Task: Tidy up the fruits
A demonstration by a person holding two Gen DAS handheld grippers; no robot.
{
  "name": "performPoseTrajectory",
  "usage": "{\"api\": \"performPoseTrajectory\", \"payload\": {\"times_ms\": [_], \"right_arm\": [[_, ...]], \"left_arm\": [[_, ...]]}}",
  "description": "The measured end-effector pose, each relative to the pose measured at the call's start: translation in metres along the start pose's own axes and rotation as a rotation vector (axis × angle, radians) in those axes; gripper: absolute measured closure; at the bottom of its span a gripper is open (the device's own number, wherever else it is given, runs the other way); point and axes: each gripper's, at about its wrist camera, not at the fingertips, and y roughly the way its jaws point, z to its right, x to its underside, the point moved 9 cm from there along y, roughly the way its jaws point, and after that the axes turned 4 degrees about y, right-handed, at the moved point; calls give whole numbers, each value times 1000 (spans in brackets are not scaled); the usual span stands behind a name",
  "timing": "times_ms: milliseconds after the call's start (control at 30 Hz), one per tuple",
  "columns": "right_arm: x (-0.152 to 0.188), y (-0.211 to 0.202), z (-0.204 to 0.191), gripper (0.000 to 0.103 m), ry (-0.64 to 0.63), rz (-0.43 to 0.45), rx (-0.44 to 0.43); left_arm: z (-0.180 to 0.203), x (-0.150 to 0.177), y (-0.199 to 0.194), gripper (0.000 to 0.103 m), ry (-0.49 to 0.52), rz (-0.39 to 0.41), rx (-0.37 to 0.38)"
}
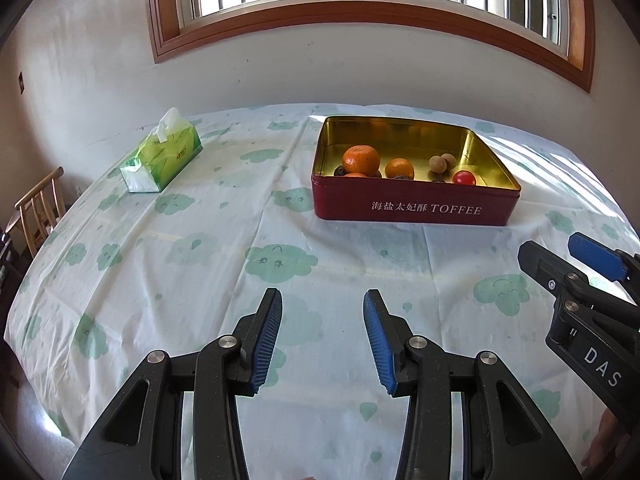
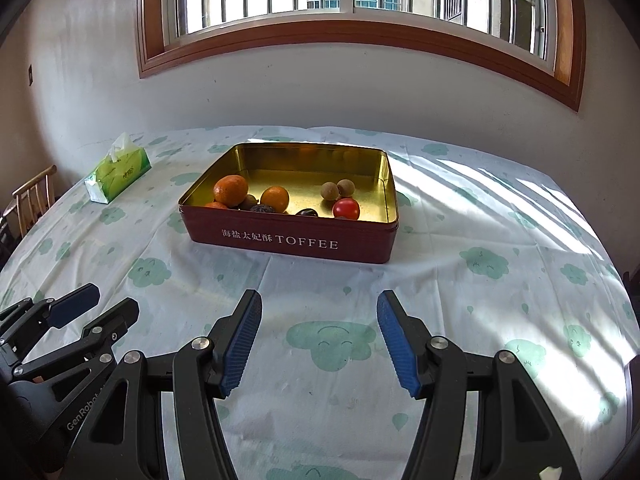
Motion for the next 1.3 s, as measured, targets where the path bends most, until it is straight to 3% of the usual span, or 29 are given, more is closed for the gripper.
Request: {"api": "performPoseTrajectory", "payload": {"times_ms": [1300], "right_arm": [[8, -1, -3, 45, -9, -7, -3]], "left_arm": [[-1, 4, -4, 59, -5, 4, 8]]}}
